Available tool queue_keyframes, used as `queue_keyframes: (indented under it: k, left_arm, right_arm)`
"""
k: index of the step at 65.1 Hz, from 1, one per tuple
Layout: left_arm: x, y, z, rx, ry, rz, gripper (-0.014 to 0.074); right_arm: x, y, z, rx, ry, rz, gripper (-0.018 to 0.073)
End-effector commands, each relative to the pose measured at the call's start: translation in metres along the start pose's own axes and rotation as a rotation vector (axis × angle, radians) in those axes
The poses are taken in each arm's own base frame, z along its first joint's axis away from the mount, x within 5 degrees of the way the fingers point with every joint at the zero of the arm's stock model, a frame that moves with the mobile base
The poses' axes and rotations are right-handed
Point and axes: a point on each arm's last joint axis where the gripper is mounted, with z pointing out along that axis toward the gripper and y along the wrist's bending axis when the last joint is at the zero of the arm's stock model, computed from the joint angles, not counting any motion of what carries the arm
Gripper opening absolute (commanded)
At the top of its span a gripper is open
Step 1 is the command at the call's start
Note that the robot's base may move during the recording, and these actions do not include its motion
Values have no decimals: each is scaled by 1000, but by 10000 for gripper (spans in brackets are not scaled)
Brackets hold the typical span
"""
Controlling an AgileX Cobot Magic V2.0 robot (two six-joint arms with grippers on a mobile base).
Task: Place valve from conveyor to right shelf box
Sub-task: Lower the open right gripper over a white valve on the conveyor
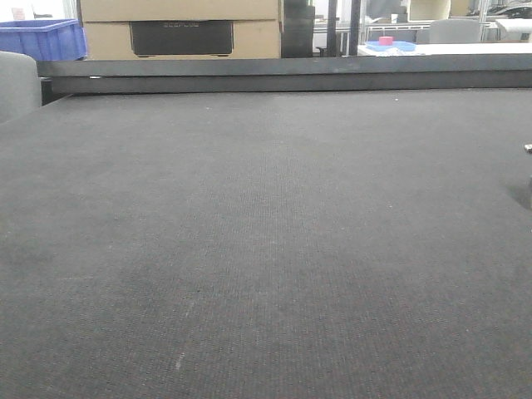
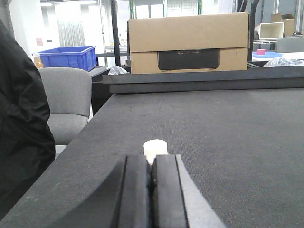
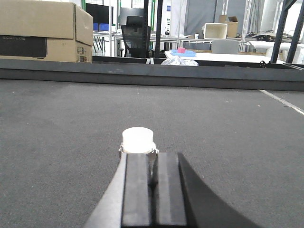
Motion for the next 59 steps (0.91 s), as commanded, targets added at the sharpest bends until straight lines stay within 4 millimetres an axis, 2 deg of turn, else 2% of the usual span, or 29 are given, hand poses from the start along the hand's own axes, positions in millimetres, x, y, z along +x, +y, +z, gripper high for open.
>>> queue_keyframes:
  k: [1,41,59]
  left_arm:
    - [-3,0,0,-2,-25,-13,-111]
    - [-5,1,-1,-5,-45,-13,-111]
    - [-7,1,-1,-10,-71,-75,-111]
  right_arm:
    - [-2,-1,0,9,-24,-3,-158]
    - [-2,-1,0,9,-24,-3,-158]
    - [-2,-1,0,9,-26,-3,-158]
